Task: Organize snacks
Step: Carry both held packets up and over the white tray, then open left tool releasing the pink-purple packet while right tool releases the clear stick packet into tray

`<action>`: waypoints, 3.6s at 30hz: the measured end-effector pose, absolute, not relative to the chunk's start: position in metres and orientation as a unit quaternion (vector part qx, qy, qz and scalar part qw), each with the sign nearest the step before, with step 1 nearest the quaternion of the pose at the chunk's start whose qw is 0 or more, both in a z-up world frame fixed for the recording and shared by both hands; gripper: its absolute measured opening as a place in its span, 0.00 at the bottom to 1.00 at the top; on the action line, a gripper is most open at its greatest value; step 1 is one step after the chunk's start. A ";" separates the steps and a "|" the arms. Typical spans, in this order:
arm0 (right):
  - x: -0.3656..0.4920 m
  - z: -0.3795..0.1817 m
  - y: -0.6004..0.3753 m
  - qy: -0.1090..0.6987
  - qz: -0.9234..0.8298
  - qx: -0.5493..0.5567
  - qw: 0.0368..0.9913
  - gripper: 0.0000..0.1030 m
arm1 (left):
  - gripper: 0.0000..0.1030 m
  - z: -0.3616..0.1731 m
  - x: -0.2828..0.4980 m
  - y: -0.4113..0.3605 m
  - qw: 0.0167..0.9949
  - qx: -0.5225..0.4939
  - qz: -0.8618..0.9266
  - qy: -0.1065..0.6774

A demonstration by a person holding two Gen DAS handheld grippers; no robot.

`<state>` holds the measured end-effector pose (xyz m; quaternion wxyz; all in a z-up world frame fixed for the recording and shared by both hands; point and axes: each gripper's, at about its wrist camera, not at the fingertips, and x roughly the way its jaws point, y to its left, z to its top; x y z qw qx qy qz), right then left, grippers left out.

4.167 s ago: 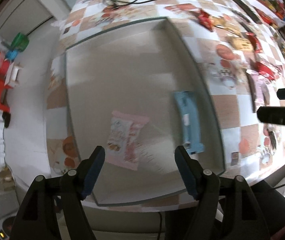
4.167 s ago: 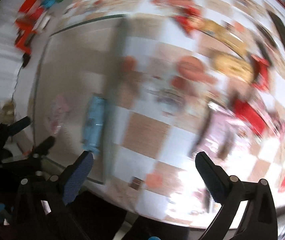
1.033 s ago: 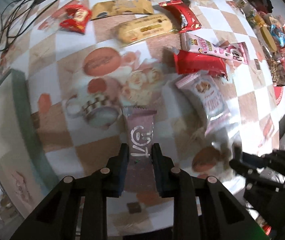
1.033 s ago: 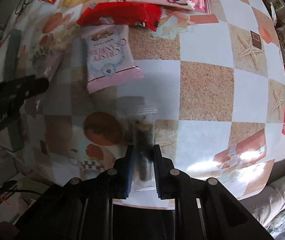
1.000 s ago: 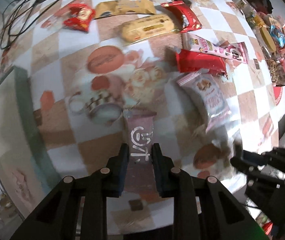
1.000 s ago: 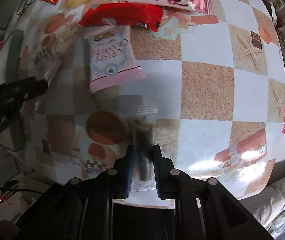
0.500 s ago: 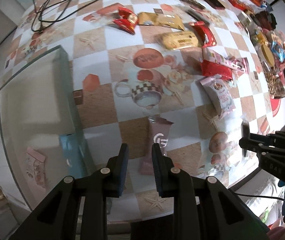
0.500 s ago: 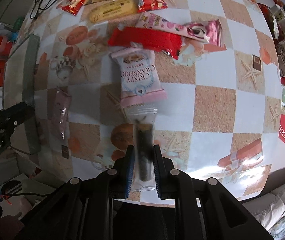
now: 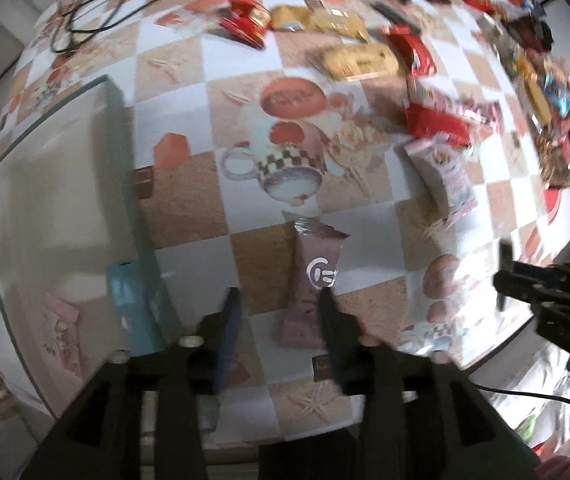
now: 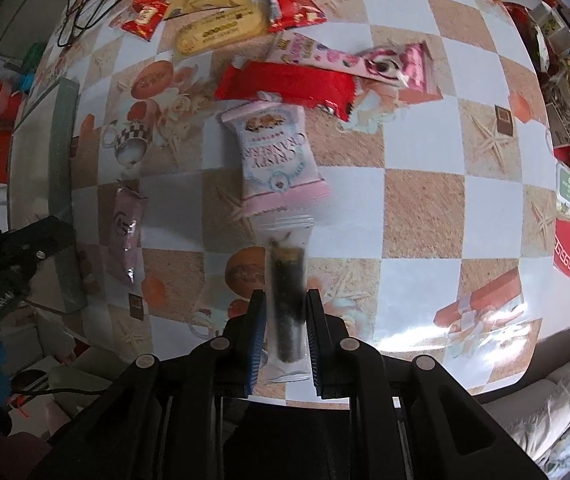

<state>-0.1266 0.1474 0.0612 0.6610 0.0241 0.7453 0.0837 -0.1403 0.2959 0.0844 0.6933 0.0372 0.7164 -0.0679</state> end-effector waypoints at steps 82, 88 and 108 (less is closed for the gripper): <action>-0.139 0.104 0.394 0.693 0.296 -0.100 0.650 0.16 | 0.24 0.111 -0.189 0.487 0.727 -0.087 0.082 0.676; -0.140 0.093 0.417 0.698 0.304 -0.105 0.639 0.17 | 0.24 0.103 -0.191 0.490 0.718 -0.087 0.080 0.686; -0.139 0.088 0.407 0.706 0.296 -0.104 0.635 0.78 | 0.74 0.086 -0.192 0.477 0.699 -0.084 0.094 0.704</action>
